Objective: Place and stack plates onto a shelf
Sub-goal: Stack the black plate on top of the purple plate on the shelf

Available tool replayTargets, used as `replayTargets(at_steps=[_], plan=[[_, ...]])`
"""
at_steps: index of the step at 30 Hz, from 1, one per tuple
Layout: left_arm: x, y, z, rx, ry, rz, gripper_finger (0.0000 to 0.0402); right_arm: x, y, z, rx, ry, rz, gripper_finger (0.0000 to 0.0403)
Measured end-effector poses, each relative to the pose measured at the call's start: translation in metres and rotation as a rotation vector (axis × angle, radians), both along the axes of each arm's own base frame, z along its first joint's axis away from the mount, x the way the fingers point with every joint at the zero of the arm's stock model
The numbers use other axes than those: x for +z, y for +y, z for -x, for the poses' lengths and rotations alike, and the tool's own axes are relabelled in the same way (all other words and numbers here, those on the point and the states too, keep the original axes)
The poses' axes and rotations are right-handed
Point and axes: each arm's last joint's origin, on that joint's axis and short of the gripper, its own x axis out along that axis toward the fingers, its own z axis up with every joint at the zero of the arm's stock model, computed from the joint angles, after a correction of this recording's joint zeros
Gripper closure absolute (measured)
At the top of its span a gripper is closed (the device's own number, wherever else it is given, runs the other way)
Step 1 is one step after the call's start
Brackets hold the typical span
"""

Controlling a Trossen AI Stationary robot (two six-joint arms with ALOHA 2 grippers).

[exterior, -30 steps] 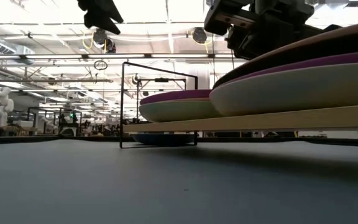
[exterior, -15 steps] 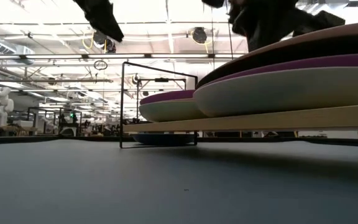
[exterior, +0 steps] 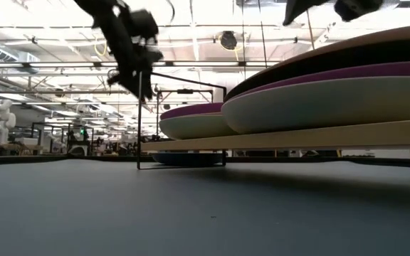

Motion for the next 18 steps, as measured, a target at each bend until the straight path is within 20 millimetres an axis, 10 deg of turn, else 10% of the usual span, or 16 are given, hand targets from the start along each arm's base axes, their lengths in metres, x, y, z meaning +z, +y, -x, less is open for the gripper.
replayTargets(at_steps=[11,18], plan=[[-0.083,0.048,-0.02,0.362,0.035,0.358,0.0188,0.023,-0.038,0.017,0.222,-0.016,0.281,0.0403],[-0.097,0.053,-0.033,0.463,-0.035,0.396,0.0146,0.022,-0.063,0.017,0.326,0.058,0.395,0.0403]])
